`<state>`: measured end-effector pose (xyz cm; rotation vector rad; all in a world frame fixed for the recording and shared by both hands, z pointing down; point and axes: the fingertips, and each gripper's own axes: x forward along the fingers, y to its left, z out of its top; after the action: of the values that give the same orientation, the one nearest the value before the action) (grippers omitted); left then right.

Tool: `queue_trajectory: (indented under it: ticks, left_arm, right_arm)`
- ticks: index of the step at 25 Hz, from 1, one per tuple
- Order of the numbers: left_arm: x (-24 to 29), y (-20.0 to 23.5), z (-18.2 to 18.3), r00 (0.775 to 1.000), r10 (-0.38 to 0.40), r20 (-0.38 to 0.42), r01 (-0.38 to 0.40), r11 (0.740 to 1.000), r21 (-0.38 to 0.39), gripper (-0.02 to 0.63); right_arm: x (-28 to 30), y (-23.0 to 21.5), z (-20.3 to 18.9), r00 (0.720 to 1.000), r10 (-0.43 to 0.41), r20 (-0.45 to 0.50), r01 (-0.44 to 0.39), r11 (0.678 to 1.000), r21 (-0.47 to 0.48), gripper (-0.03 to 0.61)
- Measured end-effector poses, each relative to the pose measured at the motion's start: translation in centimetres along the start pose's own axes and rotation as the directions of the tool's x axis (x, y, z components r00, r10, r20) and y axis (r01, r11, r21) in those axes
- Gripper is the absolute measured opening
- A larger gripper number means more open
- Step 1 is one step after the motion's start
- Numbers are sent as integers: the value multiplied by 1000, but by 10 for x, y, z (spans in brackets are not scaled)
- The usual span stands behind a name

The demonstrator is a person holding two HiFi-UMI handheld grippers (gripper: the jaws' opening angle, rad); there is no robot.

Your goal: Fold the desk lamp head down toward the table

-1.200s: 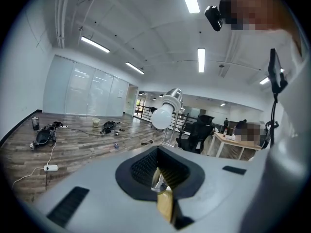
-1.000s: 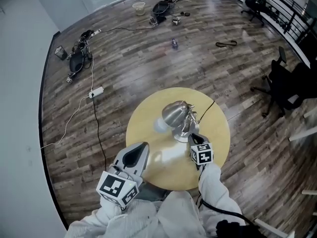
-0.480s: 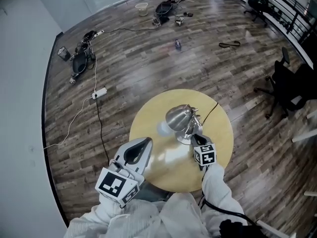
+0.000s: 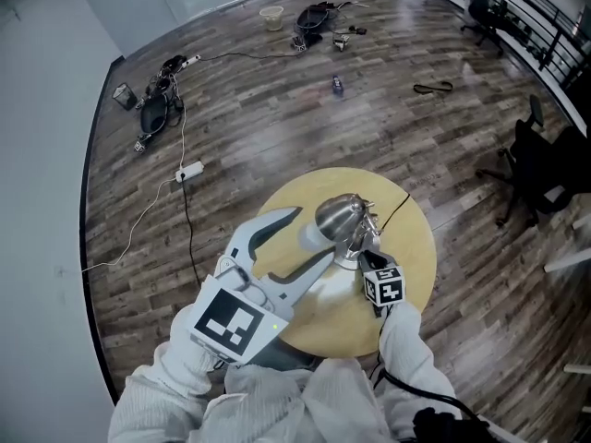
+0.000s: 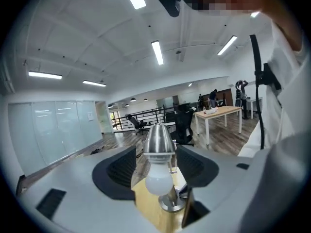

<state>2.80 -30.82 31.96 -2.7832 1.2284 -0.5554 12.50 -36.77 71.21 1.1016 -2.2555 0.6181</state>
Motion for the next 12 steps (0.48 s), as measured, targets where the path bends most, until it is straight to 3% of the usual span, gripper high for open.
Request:
queue_trajectory:
  ticks: [6,12]
  left_arm:
    - [34,-4,4,985,-154,-83,158,987,40,253]
    - [38,-3,3,973,-198,-120,202,979,23,259]
  right_arm:
    - [1,2,-1,1000,2,-16,-2,1000,-5,41]
    - [2,1,0,1000,-1,-6,1,1000,-3,43]
